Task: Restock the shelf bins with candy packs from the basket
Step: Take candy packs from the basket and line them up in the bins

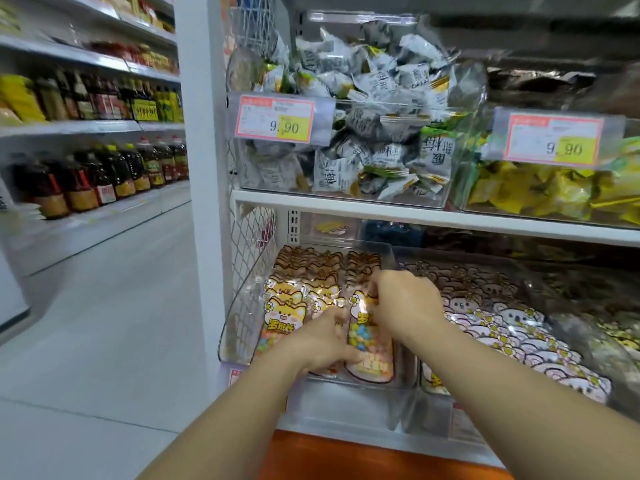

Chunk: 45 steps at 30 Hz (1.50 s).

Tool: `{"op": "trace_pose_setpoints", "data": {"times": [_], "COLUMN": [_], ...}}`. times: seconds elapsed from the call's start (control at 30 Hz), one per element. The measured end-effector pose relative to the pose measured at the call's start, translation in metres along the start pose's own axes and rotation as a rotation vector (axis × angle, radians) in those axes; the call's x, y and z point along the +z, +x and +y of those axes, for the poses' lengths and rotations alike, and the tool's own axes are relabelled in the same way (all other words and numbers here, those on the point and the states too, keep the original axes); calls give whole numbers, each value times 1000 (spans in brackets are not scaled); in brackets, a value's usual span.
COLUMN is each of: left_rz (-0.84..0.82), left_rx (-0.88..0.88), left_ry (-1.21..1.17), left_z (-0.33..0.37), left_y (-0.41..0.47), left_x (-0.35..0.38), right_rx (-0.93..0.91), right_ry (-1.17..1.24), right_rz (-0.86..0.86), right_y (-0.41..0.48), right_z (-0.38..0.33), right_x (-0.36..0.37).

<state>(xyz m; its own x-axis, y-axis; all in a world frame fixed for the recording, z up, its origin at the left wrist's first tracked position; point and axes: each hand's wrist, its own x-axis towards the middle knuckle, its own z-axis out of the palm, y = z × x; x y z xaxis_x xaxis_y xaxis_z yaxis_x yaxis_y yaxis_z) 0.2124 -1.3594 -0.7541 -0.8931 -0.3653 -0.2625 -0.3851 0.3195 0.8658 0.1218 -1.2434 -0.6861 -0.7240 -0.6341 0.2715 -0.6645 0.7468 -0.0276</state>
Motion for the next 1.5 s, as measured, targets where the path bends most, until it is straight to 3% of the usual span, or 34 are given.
{"op": "trace_pose_setpoints", "data": {"times": [0.2,0.3,0.43,0.7,0.8,1.0,1.3,1.4,1.5], "left_rz": [-8,30,14,-67,-107,-139,-164,-197,-214], "left_rx": [-78,-77,-76,-16,-2,21,50,33,38], "left_ry": [504,590,642,756,760,687,626,622,629], "left_z": [11,12,9,17,17,9,4,3,4], "left_y": [-7,-5,-3,-12,-15,-13,-8,-7,-6], "left_x": [7,9,5,-2,-8,-12,-12,-12,-12], "right_rx": [-40,-48,-18,-117,-160,-189,-408,-420,-360], "right_ry": [-201,-205,-36,-58,-108,-214,-153,-64,-150], "right_rz": [-184,-268,-396,-492,-452,-154,-137,-174,-232], "right_y": [-3,2,10,18,24,31,41,44,44], "right_z": [-7,-8,-6,5,6,1,-4,-5,-6], "right_x": [8,1,-7,1,1,16,19,17,21]}}
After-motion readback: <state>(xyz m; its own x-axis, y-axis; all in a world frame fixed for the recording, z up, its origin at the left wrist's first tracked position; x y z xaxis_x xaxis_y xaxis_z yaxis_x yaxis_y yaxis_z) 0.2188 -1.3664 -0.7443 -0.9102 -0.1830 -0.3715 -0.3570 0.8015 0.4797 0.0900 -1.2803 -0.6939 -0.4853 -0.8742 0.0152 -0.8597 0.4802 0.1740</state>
